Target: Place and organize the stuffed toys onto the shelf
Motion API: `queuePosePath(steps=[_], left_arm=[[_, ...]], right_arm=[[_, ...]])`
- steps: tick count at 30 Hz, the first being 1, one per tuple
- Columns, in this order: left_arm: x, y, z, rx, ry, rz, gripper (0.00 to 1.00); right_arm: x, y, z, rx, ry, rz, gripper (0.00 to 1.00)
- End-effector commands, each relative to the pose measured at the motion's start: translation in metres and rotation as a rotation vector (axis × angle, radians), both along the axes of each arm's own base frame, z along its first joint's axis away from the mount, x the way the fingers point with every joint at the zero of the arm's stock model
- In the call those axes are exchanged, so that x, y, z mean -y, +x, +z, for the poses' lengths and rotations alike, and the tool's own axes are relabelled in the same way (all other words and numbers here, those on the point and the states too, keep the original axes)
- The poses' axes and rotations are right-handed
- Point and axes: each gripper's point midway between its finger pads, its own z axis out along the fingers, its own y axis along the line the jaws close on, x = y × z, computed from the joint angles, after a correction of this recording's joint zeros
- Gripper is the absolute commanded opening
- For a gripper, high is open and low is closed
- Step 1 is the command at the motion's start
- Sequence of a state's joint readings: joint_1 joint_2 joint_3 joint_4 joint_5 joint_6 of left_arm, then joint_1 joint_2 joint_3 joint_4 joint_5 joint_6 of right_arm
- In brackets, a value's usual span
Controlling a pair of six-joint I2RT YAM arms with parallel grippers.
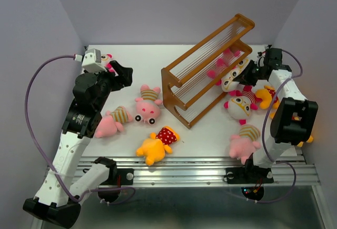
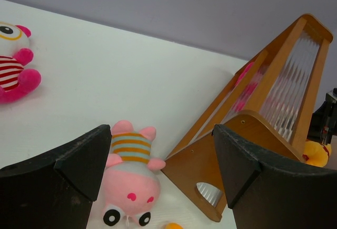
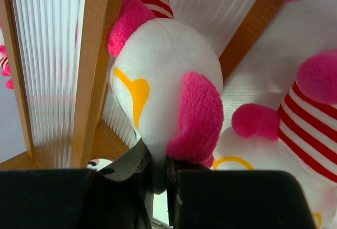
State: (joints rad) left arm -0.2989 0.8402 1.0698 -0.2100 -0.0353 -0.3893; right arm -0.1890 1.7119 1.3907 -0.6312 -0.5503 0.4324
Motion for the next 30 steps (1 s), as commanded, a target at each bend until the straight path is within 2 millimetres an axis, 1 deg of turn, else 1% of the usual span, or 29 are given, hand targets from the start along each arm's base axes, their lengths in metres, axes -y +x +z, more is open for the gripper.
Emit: queuePosePath(steps=[1, 2, 4, 5, 7, 8, 9, 14, 21, 25, 30], left_arm=[[-0.006, -0.002, 0.014, 0.042, -0.016, 0.028, 0.89], [-0.007, -0.002, 0.014, 0.040, -0.014, 0.029, 0.89], [-0.007, -0.002, 0.014, 0.039, -0.017, 0.031, 0.89], [-0.007, -0.002, 0.014, 0.037, -0.019, 0.031, 0.89], [-0.007, -0.002, 0.013, 0.035, -0.020, 0.033, 0.89], [-0.007, -0.002, 0.012, 0.031, -0.019, 0.033, 0.89], [-0.007, -0.002, 0.013, 0.032, -0.019, 0.034, 0.89], [-0.010, -0.002, 0.012, 0.025, -0.011, 0.046, 0.89], [-0.011, -0.003, 0.007, 0.017, -0.014, 0.051, 0.89], [-0.011, -0.002, 0.006, 0.015, -0.012, 0.053, 0.89], [-0.010, -0.001, 0.005, 0.017, -0.009, 0.051, 0.89]], right_arm=[[-0.009, 0.029, 0.021, 0.200, -0.015, 0.050, 0.01], [-0.011, 0.036, 0.024, 0.241, -0.023, 0.054, 0.01], [-0.013, 0.040, 0.020, 0.260, -0.029, 0.049, 0.01], [-0.016, 0.045, 0.021, 0.287, -0.035, 0.054, 0.01], [-0.017, 0.051, 0.016, 0.302, -0.057, 0.056, 0.01], [-0.015, 0.057, 0.014, 0.322, -0.069, 0.056, 0.01], [-0.018, 0.058, 0.012, 0.327, -0.075, 0.063, 0.01], [-0.008, 0.072, 0.001, 0.333, -0.127, 0.046, 0.03], [-0.002, 0.069, -0.012, 0.310, -0.173, 0.049, 0.11], [0.000, 0.065, -0.009, 0.310, -0.185, 0.038, 0.13], [-0.001, 0.060, 0.001, 0.317, -0.181, 0.029, 0.14]])
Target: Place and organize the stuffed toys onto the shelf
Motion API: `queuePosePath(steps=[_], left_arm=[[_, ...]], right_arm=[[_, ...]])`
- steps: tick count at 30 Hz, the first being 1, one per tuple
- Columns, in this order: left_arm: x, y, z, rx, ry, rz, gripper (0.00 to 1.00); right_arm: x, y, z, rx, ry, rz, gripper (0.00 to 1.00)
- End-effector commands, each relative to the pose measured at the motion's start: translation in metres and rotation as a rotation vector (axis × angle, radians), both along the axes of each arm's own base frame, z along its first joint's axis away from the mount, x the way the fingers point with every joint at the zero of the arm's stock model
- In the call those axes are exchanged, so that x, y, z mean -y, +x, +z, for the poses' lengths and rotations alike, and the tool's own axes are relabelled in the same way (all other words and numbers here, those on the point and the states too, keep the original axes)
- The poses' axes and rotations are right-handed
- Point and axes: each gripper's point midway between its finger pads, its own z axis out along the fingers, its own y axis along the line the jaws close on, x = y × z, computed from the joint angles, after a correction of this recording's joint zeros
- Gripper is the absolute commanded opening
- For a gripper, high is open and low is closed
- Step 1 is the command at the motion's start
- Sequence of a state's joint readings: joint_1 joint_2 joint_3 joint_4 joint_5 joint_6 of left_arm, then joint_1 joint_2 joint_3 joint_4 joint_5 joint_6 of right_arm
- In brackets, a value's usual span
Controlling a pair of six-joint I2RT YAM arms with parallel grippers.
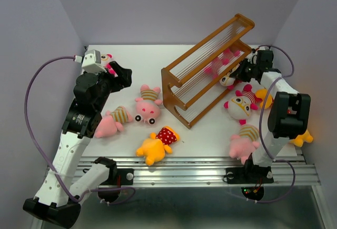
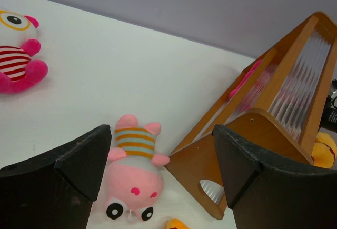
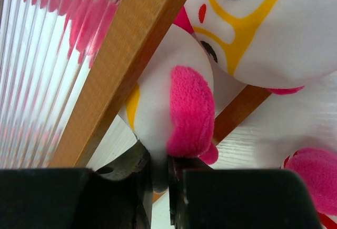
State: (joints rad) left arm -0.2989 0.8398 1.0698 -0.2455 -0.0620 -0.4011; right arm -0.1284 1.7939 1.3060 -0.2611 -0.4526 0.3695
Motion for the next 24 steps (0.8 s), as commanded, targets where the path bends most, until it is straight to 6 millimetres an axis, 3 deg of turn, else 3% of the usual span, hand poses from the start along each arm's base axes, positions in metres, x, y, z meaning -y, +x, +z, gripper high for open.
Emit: queuePosePath(steps=[1, 12, 24], left_arm=[[-0.005, 0.000, 0.012, 0.050, -0.009, 0.022, 0.89], [-0.006, -0.001, 0.009, 0.050, -0.009, 0.023, 0.89], [-0.004, 0.001, 0.009, 0.055, -0.015, 0.017, 0.89]], right_arm=[[0.000, 0.004, 0.032, 0.103, -0.032, -0.006, 0.15], [0.002, -0.005, 0.038, 0.091, -0.045, -0.014, 0.52], [0.017, -0.018, 0.048, 0.093, -0.048, -0.045, 0.60]])
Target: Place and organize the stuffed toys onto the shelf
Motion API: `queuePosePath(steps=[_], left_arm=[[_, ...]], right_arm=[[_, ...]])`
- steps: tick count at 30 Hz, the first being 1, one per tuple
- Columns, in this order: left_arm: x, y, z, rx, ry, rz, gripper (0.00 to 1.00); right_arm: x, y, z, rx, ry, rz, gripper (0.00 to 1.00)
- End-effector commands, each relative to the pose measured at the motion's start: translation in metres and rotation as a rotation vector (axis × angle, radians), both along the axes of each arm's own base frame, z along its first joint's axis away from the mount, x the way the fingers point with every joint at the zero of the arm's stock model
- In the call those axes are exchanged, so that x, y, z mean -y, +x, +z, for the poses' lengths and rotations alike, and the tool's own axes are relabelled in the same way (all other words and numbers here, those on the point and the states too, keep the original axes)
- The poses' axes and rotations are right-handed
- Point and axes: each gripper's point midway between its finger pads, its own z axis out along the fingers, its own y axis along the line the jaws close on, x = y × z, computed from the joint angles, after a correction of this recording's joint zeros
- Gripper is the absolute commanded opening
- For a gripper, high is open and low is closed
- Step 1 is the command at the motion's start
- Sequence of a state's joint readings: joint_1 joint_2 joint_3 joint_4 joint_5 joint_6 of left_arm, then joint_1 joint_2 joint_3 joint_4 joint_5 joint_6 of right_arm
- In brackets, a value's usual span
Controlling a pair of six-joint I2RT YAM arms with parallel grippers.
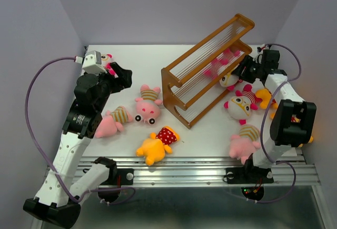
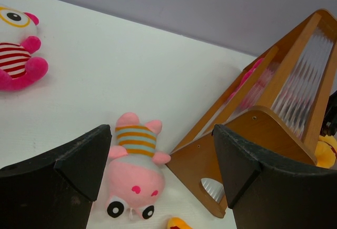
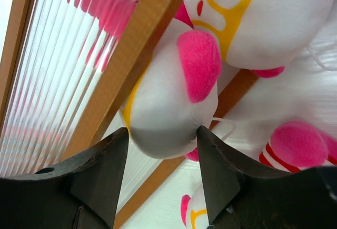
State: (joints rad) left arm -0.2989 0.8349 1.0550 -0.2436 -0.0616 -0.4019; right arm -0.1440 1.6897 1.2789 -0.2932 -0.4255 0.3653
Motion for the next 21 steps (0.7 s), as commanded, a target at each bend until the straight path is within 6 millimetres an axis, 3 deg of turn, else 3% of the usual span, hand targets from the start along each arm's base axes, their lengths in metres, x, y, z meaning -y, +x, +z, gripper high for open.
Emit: queuePosePath(steps=[1, 6, 13, 18, 21], left_arm=[[-0.004, 0.002, 0.014, 0.064, -0.016, 0.016, 0.89], [-0.004, 0.001, 0.014, 0.066, -0.013, 0.014, 0.89], [-0.007, -0.003, 0.010, 0.067, -0.011, 0.022, 0.89], [-0.007, -0.004, 0.008, 0.069, -0.006, 0.019, 0.89], [-0.006, -0.004, 0.008, 0.073, -0.003, 0.013, 0.89]], right_arm=[[0.007, -0.006, 0.019, 0.047, -0.023, -0.008, 0.61], [0.015, -0.014, 0.017, 0.037, -0.034, -0.016, 0.64], [0.036, -0.025, 0.034, 0.069, -0.089, 0.029, 0.77], [0.040, -0.049, 0.042, 0.102, -0.199, 0.212, 0.85], [0.031, -0.069, 0.034, 0.077, -0.237, 0.377, 0.88]])
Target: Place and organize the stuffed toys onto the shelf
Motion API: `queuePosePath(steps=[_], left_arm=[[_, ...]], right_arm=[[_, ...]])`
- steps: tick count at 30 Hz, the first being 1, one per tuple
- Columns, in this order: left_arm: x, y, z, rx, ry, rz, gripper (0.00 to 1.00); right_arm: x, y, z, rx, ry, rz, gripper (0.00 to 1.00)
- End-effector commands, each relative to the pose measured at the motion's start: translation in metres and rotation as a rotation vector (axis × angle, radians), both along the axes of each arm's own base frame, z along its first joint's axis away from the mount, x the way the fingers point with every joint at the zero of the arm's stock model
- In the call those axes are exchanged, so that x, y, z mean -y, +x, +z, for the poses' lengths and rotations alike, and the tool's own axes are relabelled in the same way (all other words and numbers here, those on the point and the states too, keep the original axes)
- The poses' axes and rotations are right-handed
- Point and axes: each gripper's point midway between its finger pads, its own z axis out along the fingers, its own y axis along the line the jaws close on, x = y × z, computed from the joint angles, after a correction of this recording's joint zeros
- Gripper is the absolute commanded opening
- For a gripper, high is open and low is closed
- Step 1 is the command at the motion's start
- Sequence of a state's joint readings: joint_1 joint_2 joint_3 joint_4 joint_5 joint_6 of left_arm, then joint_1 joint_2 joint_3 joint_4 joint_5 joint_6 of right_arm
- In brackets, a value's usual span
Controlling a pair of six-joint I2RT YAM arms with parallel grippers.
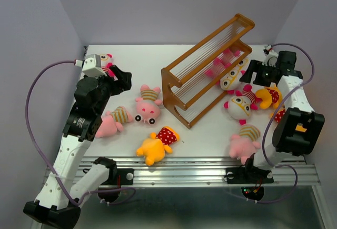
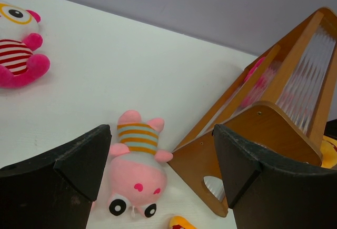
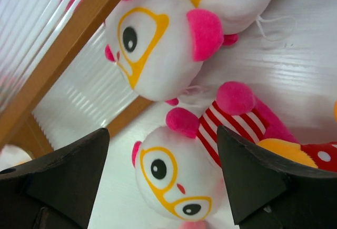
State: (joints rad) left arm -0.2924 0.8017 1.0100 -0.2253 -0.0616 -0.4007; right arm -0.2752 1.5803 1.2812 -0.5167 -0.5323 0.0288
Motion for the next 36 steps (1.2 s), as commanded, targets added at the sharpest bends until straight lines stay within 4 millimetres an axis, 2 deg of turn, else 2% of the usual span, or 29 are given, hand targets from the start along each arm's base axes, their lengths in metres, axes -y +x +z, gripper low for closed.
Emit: queuePosePath(steps=[1, 2, 5, 9, 15, 16, 18, 19, 21, 22, 25, 29, 31, 35, 36], left_arm=[[-0.003, 0.000, 0.016, 0.069, 0.002, 0.005, 0.89], [-0.002, -0.001, 0.017, 0.072, 0.004, -0.002, 0.89], [0.000, -0.001, 0.019, 0.081, 0.008, -0.013, 0.89], [0.002, -0.002, 0.019, 0.082, 0.014, -0.031, 0.89], [0.006, -0.004, 0.023, 0.094, 0.016, -0.056, 0.89], [0.006, -0.005, 0.025, 0.098, 0.015, -0.059, 0.89], [0.012, -0.009, 0.029, 0.116, 0.007, -0.095, 0.89], [0.012, -0.010, 0.031, 0.122, 0.007, -0.100, 0.89], [0.013, -0.014, 0.036, 0.139, 0.002, -0.108, 0.89], [0.012, -0.014, 0.037, 0.142, 0.004, -0.109, 0.89], [0.012, -0.016, 0.038, 0.146, 0.006, -0.109, 0.89], [0.012, -0.017, 0.040, 0.150, 0.007, -0.112, 0.89], [0.012, -0.017, 0.040, 0.151, 0.007, -0.110, 0.89], [0.012, -0.019, 0.045, 0.163, 0.009, -0.113, 0.89], [0.011, -0.020, 0.049, 0.170, 0.008, -0.115, 0.89]], right_arm=[[-0.013, -0.026, 0.014, 0.028, -0.093, 0.266, 0.89], [-0.016, -0.038, 0.009, -0.005, -0.105, 0.330, 0.89], [-0.016, -0.057, -0.013, -0.087, -0.127, 0.435, 0.90], [-0.009, -0.065, -0.037, -0.131, -0.169, 0.439, 0.89], [-0.006, -0.078, -0.075, -0.212, -0.215, 0.420, 0.77], [-0.007, -0.087, -0.086, -0.240, -0.209, 0.421, 0.68], [-0.004, -0.092, -0.096, -0.267, -0.224, 0.410, 0.54], [-0.002, -0.094, -0.100, -0.284, -0.227, 0.407, 0.36], [0.000, -0.099, -0.103, -0.312, -0.232, 0.395, 0.21], [0.000, -0.099, -0.101, -0.312, -0.233, 0.390, 0.13], [0.001, -0.099, -0.093, -0.314, -0.234, 0.367, 0.01], [0.000, -0.092, -0.069, -0.313, -0.206, 0.309, 0.01], [-0.001, -0.087, -0.051, -0.300, -0.187, 0.269, 0.01], [-0.001, -0.074, -0.007, -0.213, -0.193, 0.212, 0.01], [-0.002, -0.070, 0.012, -0.168, -0.198, 0.208, 0.01]])
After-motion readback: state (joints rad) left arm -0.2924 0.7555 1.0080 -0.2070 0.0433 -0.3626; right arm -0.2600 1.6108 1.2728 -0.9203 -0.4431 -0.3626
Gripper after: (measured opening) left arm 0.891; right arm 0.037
